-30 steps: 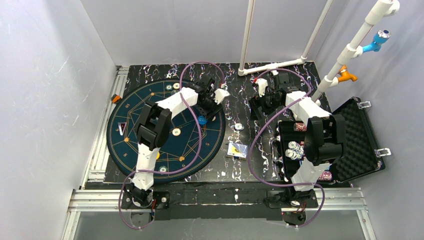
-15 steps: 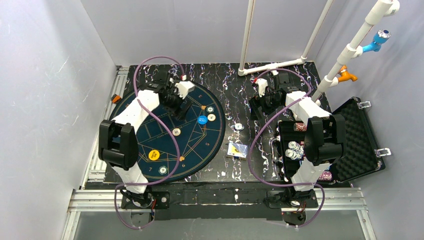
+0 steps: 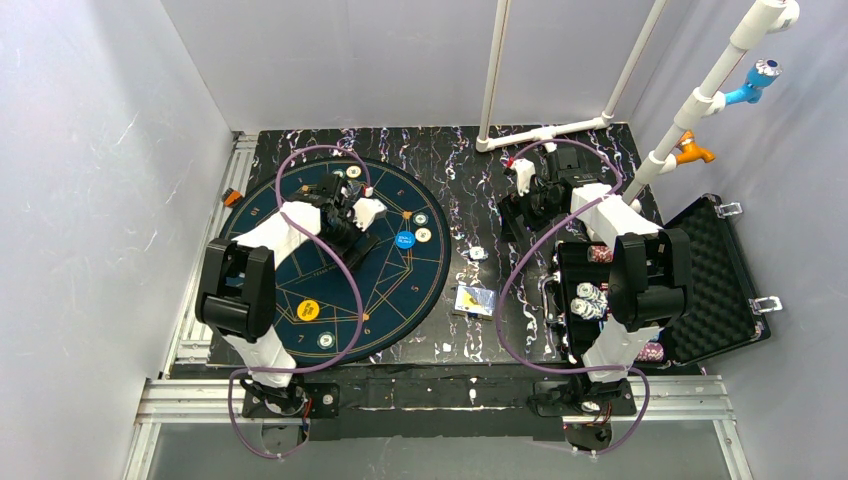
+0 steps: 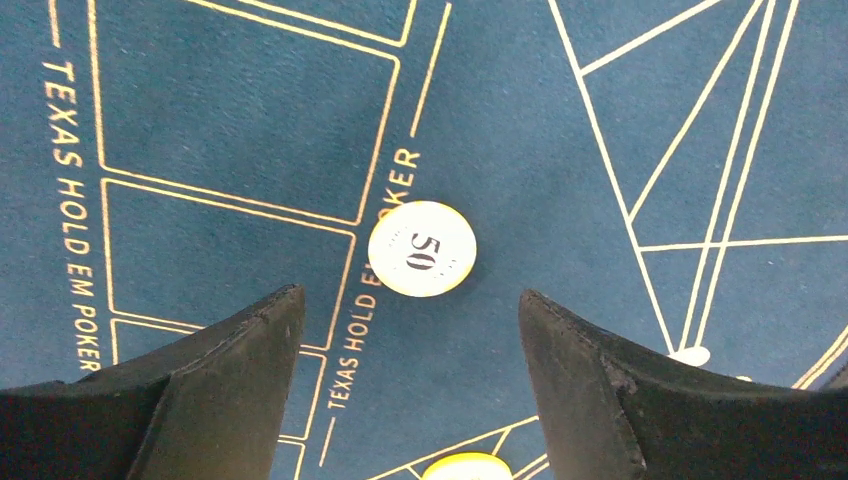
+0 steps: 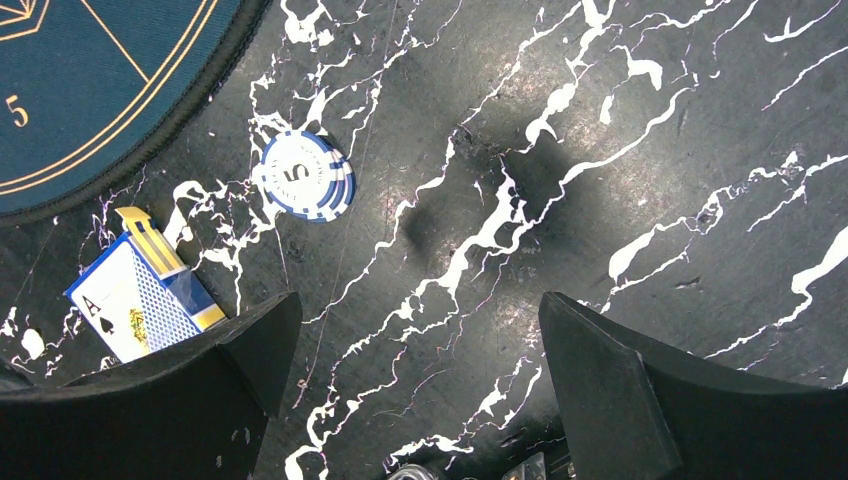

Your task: Distribute texas hold em gaming equipment

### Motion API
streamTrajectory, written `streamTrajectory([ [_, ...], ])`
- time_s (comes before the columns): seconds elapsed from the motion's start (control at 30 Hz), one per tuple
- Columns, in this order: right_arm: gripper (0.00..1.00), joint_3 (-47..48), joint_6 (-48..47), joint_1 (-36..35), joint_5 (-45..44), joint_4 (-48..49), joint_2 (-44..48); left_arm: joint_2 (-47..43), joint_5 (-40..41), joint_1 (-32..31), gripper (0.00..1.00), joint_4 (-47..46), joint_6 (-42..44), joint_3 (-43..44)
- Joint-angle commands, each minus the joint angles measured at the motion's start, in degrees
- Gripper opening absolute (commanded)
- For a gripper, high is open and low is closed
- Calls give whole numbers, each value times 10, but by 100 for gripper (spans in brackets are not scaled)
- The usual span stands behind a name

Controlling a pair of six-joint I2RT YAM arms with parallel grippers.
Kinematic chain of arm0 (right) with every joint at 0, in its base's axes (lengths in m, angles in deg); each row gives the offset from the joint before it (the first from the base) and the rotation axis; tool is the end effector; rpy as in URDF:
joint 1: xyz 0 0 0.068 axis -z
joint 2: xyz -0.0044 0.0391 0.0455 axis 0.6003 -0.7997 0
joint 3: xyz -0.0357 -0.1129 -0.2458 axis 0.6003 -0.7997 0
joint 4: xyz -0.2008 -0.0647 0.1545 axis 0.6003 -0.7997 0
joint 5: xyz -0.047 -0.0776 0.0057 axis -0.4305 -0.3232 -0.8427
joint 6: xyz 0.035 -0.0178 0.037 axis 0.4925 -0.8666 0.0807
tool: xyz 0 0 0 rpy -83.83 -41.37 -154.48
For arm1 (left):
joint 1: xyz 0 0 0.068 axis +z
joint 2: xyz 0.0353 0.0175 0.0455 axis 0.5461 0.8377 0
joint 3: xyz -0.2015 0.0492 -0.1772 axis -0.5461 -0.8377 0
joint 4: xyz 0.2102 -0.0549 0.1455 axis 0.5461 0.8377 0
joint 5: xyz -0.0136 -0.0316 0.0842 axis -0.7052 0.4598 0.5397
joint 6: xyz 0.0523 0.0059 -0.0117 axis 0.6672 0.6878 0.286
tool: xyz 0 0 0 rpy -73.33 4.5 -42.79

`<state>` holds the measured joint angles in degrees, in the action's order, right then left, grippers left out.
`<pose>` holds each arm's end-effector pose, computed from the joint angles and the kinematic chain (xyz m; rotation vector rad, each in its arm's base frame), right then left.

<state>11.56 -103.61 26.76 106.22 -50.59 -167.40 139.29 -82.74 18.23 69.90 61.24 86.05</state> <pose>0.3521 0.0781 0.2239 -0.8634 2.3727 0.4742 0.3240 -0.0940 0.1982 1.1190 2.4421 -0.2092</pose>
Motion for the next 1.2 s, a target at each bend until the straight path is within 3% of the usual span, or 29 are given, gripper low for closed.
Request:
streamTrajectory([
  [0.0,98,-1,-7,4,10,-3,20,9,8,-2,75,-26,11,-5],
  [0.53,98,0,-7,3,6,-4,16,9,36,-28,50,-46,19,-79],
  [0.83,98,3,-8,4,11,-7,14,6,-6,-13,26,2,19,-46],
  [1.17,98,2,-9,3,12,-7,16,-65,-18,38,22,70,51,-33],
])
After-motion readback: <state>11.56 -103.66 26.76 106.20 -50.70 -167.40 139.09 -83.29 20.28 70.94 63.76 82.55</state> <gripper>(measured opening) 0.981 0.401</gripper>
